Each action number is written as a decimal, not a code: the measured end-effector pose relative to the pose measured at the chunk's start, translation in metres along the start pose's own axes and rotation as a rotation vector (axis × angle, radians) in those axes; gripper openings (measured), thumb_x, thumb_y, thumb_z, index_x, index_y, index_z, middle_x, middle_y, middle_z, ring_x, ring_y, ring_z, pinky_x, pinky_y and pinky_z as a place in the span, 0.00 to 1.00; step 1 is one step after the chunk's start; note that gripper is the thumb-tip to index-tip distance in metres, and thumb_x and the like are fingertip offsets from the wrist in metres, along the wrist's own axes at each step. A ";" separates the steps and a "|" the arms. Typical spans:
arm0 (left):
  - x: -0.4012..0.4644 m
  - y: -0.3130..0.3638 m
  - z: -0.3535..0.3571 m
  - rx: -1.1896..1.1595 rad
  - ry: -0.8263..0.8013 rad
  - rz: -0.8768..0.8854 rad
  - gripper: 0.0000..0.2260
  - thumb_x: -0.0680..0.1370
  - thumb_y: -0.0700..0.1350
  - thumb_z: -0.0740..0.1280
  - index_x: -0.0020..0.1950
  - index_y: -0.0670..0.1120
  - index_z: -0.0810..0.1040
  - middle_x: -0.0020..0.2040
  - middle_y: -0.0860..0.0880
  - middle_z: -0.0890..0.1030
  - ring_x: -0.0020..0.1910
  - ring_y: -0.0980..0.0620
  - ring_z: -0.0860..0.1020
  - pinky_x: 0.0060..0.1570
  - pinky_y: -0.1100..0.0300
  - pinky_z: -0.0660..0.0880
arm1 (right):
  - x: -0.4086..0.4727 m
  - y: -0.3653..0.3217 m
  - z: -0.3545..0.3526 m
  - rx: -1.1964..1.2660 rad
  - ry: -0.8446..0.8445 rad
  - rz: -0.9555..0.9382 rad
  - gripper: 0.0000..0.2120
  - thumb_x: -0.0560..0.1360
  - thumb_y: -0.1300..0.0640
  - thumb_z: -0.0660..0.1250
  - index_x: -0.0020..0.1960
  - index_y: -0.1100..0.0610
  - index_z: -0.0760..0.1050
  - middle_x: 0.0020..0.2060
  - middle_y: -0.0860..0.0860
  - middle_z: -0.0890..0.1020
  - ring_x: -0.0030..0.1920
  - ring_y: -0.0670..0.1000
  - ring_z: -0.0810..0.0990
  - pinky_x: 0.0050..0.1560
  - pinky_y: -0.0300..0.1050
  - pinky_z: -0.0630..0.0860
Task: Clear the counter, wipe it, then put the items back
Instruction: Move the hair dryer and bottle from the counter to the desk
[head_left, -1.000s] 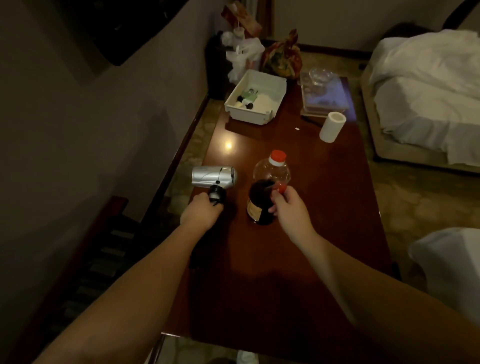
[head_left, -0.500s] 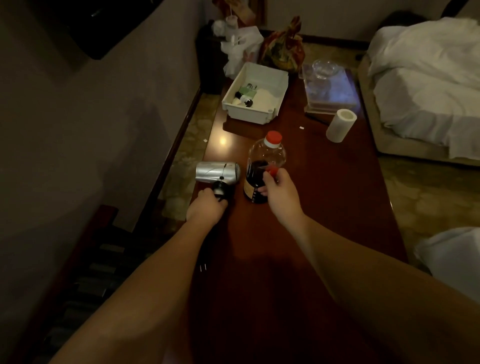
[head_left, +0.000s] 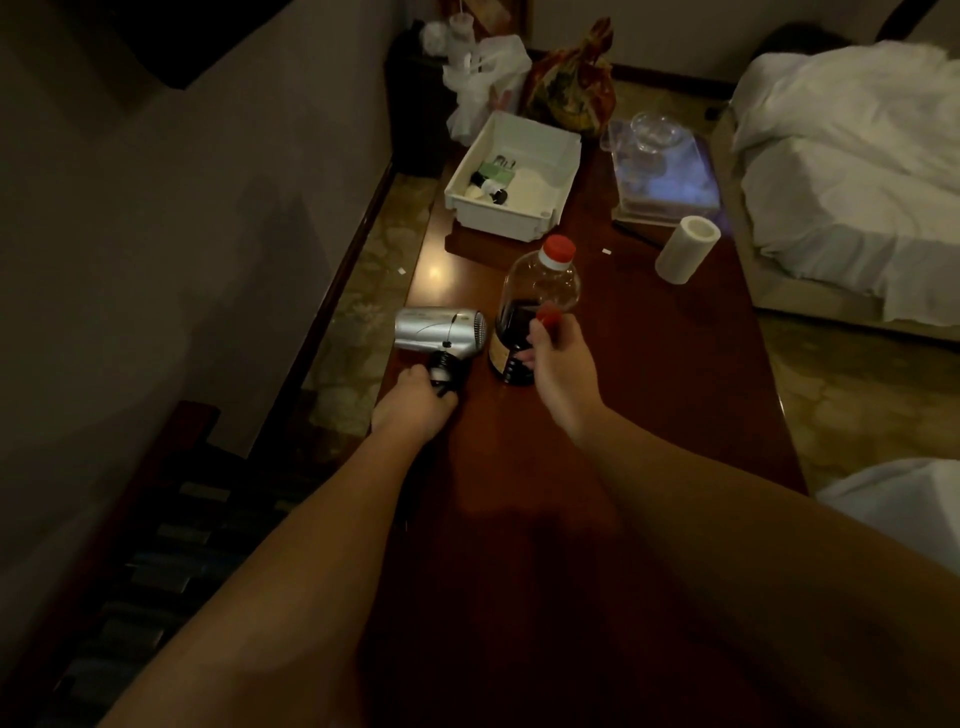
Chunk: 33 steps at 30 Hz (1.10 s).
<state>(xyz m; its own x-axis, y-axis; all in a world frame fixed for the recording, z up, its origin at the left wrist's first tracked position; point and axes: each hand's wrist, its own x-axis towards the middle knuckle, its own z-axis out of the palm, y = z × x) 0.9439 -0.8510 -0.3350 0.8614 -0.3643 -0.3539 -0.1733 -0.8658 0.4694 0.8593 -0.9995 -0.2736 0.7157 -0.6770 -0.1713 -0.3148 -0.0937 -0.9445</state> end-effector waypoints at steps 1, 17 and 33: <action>0.000 -0.001 0.000 0.002 0.001 0.000 0.23 0.77 0.56 0.63 0.65 0.42 0.67 0.63 0.43 0.70 0.58 0.42 0.74 0.47 0.53 0.68 | 0.000 -0.001 0.001 0.001 0.003 0.001 0.06 0.81 0.52 0.58 0.57 0.48 0.69 0.44 0.44 0.79 0.42 0.45 0.81 0.43 0.43 0.77; -0.072 0.000 -0.026 0.102 -0.005 -0.028 0.22 0.78 0.54 0.63 0.66 0.42 0.67 0.65 0.42 0.69 0.61 0.41 0.72 0.52 0.50 0.70 | -0.039 -0.017 -0.031 -0.291 -0.042 -0.008 0.15 0.78 0.56 0.62 0.64 0.57 0.67 0.57 0.53 0.74 0.41 0.46 0.75 0.34 0.37 0.69; -0.353 -0.024 -0.030 0.070 0.104 -0.035 0.17 0.80 0.56 0.60 0.62 0.47 0.74 0.58 0.49 0.72 0.47 0.52 0.76 0.46 0.55 0.77 | -0.232 -0.017 -0.128 -1.087 -0.579 -0.435 0.19 0.79 0.51 0.59 0.67 0.56 0.69 0.62 0.53 0.71 0.61 0.54 0.71 0.58 0.47 0.72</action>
<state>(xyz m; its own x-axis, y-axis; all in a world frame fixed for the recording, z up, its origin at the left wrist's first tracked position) 0.6582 -0.6911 -0.1977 0.9116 -0.2993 -0.2817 -0.1724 -0.9006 0.3991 0.6192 -0.9343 -0.1820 0.9630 -0.0571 -0.2635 -0.1359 -0.9468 -0.2917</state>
